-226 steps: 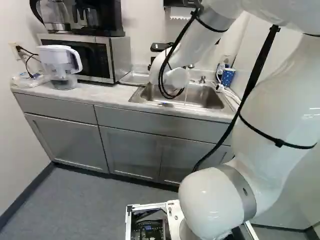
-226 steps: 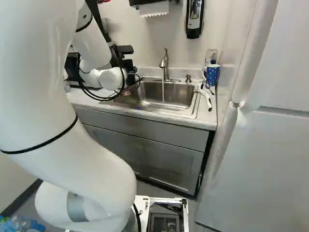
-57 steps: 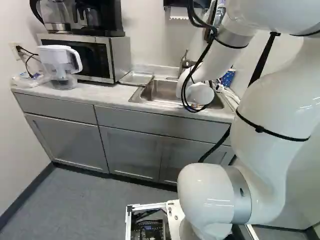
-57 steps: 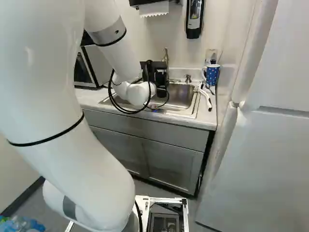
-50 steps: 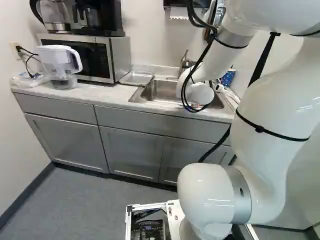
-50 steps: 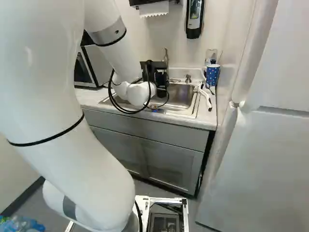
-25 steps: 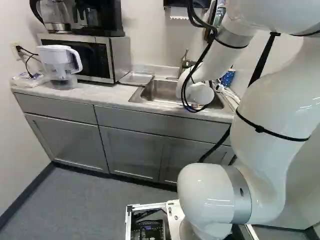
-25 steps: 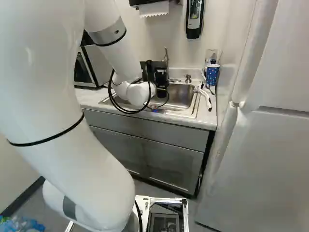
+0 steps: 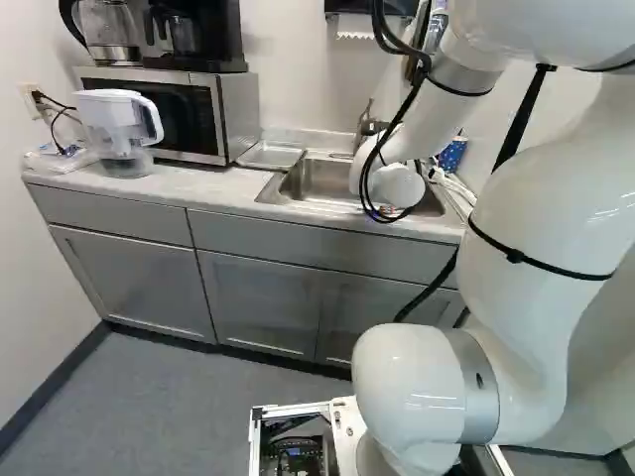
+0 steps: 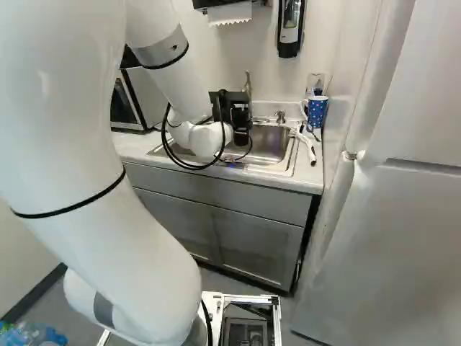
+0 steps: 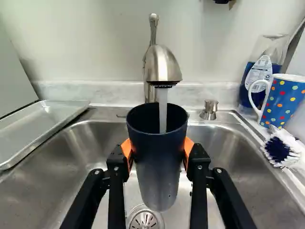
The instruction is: Rinse the cup and place it in the tray
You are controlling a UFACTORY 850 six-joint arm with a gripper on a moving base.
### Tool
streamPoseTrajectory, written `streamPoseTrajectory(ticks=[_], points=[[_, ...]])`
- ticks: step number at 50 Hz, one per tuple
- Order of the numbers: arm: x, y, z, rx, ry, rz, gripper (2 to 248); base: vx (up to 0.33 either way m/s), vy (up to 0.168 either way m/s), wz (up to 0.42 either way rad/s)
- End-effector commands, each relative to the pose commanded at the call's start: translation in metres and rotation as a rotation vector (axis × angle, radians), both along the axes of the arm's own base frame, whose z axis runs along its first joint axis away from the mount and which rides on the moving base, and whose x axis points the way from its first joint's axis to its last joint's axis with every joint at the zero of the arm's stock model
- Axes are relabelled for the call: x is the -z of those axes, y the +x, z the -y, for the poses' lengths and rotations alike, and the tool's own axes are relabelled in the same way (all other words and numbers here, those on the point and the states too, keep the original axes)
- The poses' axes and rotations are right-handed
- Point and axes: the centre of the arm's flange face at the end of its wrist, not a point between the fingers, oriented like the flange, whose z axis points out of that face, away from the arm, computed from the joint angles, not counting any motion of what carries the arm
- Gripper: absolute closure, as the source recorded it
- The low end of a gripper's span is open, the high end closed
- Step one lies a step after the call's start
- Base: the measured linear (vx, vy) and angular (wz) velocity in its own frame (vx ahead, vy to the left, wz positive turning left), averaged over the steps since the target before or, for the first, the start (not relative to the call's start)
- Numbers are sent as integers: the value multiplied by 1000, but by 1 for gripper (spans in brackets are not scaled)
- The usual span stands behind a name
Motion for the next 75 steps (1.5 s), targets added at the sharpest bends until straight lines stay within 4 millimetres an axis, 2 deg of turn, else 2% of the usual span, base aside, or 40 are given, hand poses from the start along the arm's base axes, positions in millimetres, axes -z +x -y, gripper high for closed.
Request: streamPoseTrajectory(ticks=[75], points=[[0, 0, 0, 0, 0, 0, 128, 0, 0, 0]])
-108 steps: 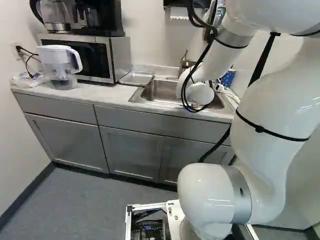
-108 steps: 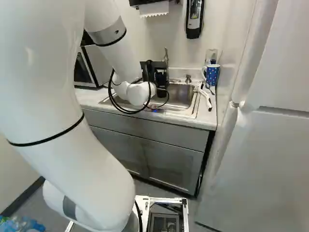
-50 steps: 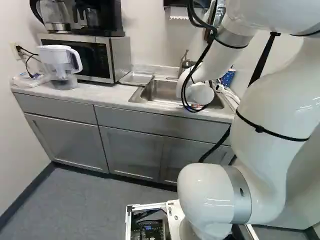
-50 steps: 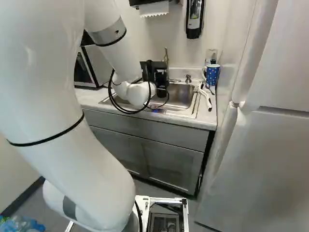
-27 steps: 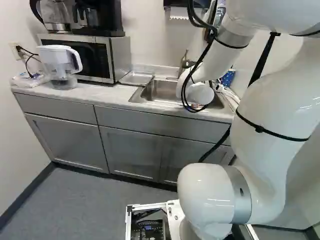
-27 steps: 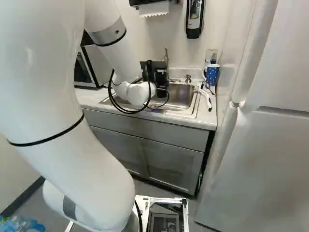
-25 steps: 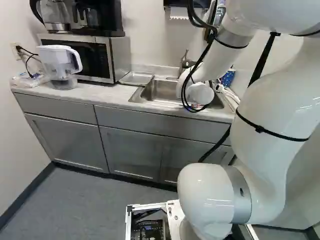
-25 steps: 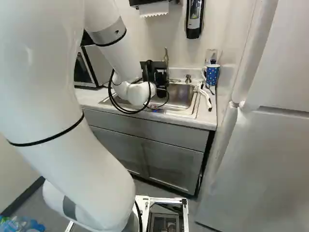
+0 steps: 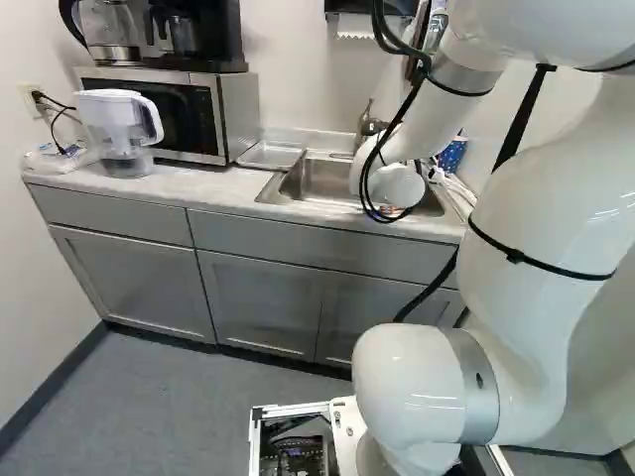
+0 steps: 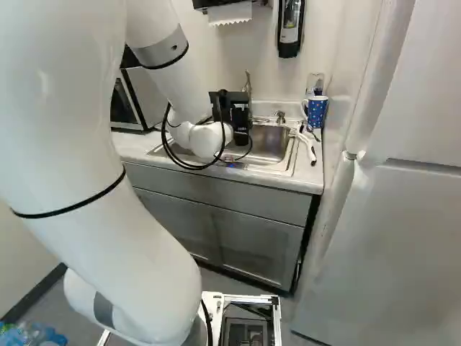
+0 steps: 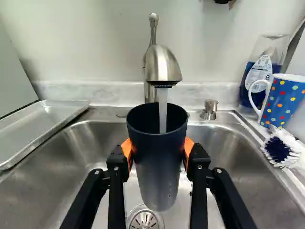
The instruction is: Rinse the cup and place it in the tray
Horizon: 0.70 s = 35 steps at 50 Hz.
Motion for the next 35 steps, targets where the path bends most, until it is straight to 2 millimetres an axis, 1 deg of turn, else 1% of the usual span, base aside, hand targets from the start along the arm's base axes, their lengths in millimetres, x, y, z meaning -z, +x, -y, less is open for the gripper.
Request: streamPoseTrajectory(ticks=[35], points=[[0, 0, 0, 0, 0, 0, 128, 0, 0, 0]])
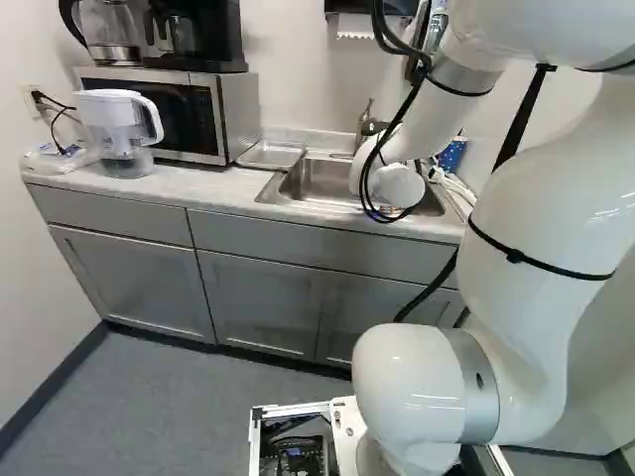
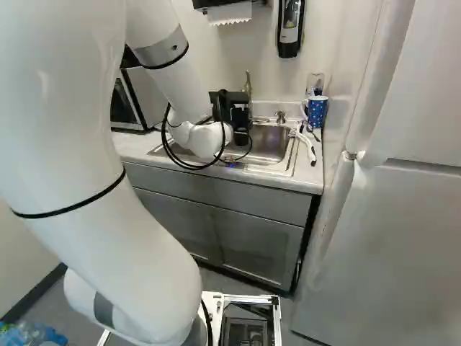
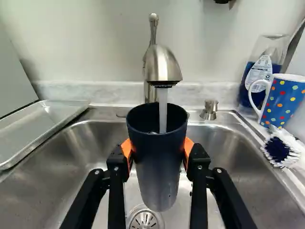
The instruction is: Rinse the cup and place it in the tray
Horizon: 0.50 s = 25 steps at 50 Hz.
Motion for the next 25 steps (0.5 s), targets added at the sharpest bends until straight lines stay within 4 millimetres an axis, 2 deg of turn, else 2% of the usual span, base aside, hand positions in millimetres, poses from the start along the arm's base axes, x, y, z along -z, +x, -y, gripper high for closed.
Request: streamPoseTrajectory(ticks=[25], points=[[0, 0, 0, 0, 0, 0, 128, 0, 0, 0]])
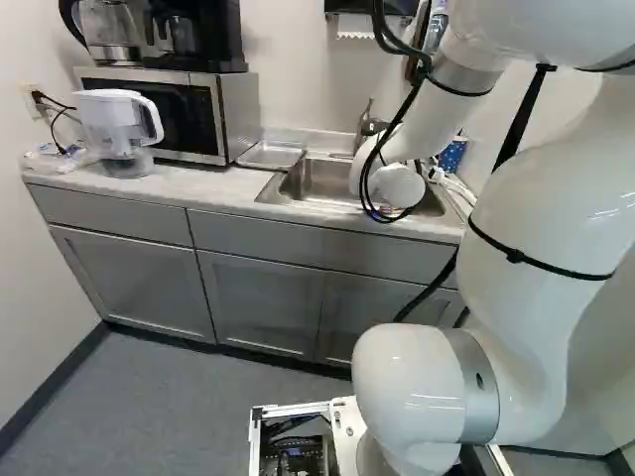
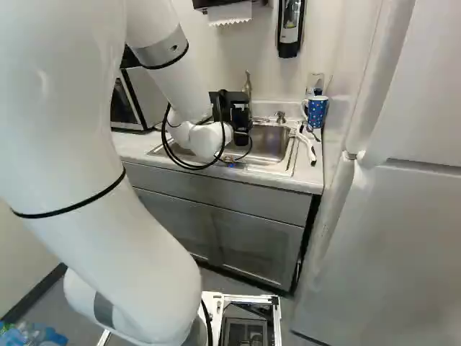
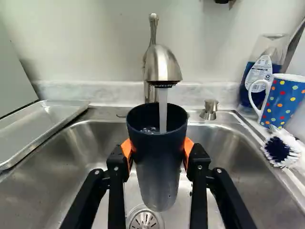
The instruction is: Rinse the cup and place it in the tray
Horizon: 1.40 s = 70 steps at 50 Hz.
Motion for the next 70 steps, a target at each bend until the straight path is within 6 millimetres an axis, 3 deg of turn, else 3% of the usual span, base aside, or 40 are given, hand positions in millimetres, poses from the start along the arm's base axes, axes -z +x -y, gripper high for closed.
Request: streamPoseTrajectory(ticks=[52, 70], points=[[0, 0, 0, -1, 0, 0, 128, 0, 0, 0], [0, 0, -20, -44, 0, 0, 128, 0, 0, 0]])
